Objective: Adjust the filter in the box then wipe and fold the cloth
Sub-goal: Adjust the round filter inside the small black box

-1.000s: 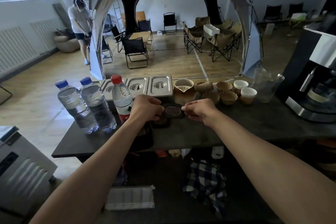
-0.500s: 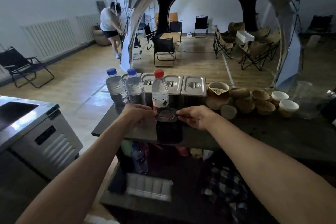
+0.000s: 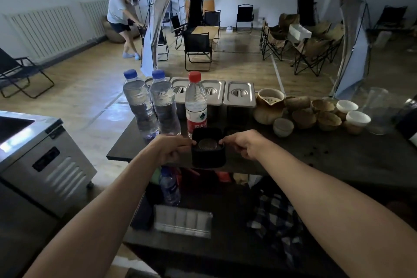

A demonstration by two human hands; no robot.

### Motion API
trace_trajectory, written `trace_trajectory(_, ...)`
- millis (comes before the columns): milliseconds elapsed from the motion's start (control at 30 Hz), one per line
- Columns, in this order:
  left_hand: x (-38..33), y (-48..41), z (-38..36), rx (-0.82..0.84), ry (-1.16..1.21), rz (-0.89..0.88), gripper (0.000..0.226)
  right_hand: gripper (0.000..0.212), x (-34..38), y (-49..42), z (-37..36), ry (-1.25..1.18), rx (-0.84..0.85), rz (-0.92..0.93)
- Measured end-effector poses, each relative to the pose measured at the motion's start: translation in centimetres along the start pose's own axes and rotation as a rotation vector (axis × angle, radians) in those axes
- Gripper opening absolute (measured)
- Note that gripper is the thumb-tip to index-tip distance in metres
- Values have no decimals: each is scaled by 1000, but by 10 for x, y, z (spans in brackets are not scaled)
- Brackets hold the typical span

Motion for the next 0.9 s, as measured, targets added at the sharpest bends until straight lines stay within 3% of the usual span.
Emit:
trace_trajectory(233,-10,10,10,-136,-52,-100,40,19,2,-5,1,50,-26,37)
trace_trajectory(333,-32,30,13,-191,-73,-280,30,6,10,-6,17,47,8,64)
trace_trajectory(467,-74,62,-23,-100,-245,-554,10,9,19,-17,56,11,-117,125)
trace_trajectory(567,-103,61,-71,-42,-421,-663,9,26,16,-25,68,47,-124,100)
trace_trajectory(700,-119,24,-122,-88,-886,-624,21,37,13,-30,68,20,-53,32)
trace_trajectory(800,-110,-2,-138,-120,-1172,-482,27,31,11,-38,67,-5,-31,40)
trace_trajectory(900,-104,-16,-145,-156,-1303,-399,29,16,7,-49,67,-33,-40,40)
Point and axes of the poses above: each hand's wrist, its own y-axis away from the middle knuckle, its own z-axis out of the back of the hand, x = y × z, the point moved 3 cm from there along -y, towards the middle knuckle, and after that the axes turned 4 degrees about z, right-handed, at the moved point
